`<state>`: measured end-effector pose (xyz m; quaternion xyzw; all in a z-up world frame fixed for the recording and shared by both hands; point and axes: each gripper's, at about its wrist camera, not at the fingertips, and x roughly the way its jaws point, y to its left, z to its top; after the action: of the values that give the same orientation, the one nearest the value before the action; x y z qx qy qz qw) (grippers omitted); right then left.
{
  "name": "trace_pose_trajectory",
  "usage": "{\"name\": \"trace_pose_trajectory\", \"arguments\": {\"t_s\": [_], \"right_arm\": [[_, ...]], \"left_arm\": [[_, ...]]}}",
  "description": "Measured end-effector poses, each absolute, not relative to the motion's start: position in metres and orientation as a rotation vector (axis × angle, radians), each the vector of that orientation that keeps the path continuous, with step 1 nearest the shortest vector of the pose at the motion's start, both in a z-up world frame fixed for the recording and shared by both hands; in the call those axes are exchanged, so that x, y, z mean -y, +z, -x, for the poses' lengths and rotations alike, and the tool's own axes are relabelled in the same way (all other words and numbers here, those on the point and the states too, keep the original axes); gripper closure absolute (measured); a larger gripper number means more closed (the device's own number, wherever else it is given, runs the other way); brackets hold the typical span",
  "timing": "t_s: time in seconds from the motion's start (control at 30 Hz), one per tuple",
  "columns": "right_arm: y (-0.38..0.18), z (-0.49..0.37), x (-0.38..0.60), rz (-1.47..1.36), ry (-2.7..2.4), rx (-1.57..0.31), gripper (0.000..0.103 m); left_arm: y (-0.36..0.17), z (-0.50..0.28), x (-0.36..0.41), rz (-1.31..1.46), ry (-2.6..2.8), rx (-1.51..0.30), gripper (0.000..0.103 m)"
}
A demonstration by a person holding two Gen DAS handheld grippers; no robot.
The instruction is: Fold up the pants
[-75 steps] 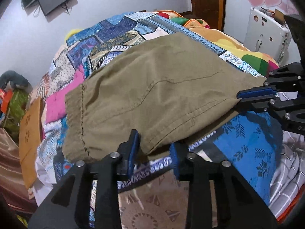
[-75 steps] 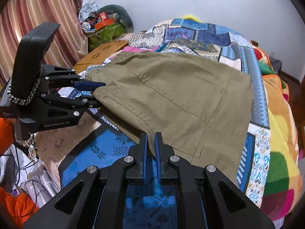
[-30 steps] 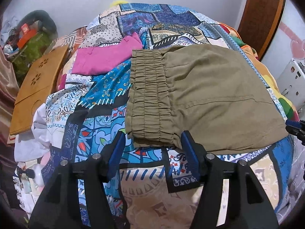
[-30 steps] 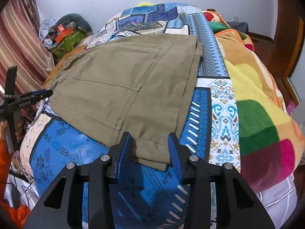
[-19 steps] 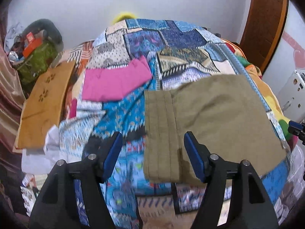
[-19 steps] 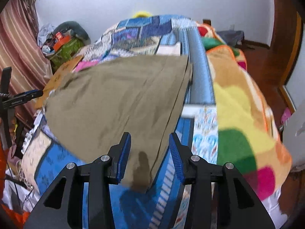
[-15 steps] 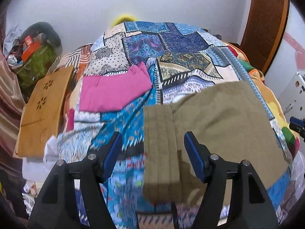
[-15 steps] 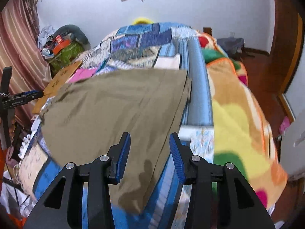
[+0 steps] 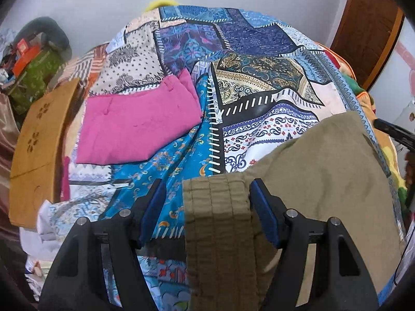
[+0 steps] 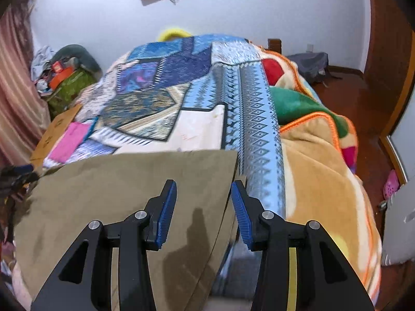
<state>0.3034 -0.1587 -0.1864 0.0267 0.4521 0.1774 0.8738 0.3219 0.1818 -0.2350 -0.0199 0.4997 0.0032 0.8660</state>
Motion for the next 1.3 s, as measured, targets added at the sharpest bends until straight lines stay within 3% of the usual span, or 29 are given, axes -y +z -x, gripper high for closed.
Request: {"name": "trace_pose_trajectory", "arguments": {"t_s": [0.27,0.3,0.33,0.4,0.63,0.83,0.87,1.0,1.07,1.2,1.3], "right_arm": [[-0.230,-0.352,0.149,-0.104,0.368,-1.009,0.063],[-0.231,-0.352,0.146,-0.098,0.373,-1.005,0.067],[-0.232,-0.351,0.144,-0.078,0.363,-0.989,0.080],[-0.236,-0.351,0.138,-0.011,0.350,-0.988,0.096],[-0.240,-0.348,0.127,0.102,0.297,-0.991,0.099],[-0.219,-0.348,0.119,0.205,0.266,-1.028,0.096],[-0.211,-0.344,0.119,0.190,0.281,-1.021,0.094],[-0.171,-0.323,0.112,0.100,0.398,-0.954,0.060],[-0.158,-0.313,0.101,0.082,0.460,-0.928,0.053],[-0.149,-0.303,0.067,0.034,0.590,-0.945,0.026],[-0.158,-0.294,0.041,0.040,0.650,-0.975,0.025]], "left_arm": [[-0.247,-0.326,-0.191,0.135,-0.023,-1.045,0.036],[-0.247,-0.325,-0.191,0.127,-0.022,-1.037,0.040],[-0.246,-0.324,-0.190,0.117,-0.016,-1.028,0.043],[-0.246,-0.322,-0.189,0.106,0.007,-1.012,0.046],[-0.246,-0.318,-0.182,0.055,0.119,-0.989,0.045],[-0.215,-0.309,-0.182,0.037,0.115,-0.967,0.044],[-0.209,-0.308,-0.181,0.038,0.099,-0.960,0.042],[-0.189,-0.308,-0.170,0.046,0.035,-0.935,0.031],[-0.185,-0.312,-0.160,0.065,-0.029,-0.949,0.023],[-0.191,-0.321,-0.143,0.084,-0.089,-0.977,0.021],[-0.208,-0.327,-0.133,0.058,-0.094,-1.025,0.021]]}}
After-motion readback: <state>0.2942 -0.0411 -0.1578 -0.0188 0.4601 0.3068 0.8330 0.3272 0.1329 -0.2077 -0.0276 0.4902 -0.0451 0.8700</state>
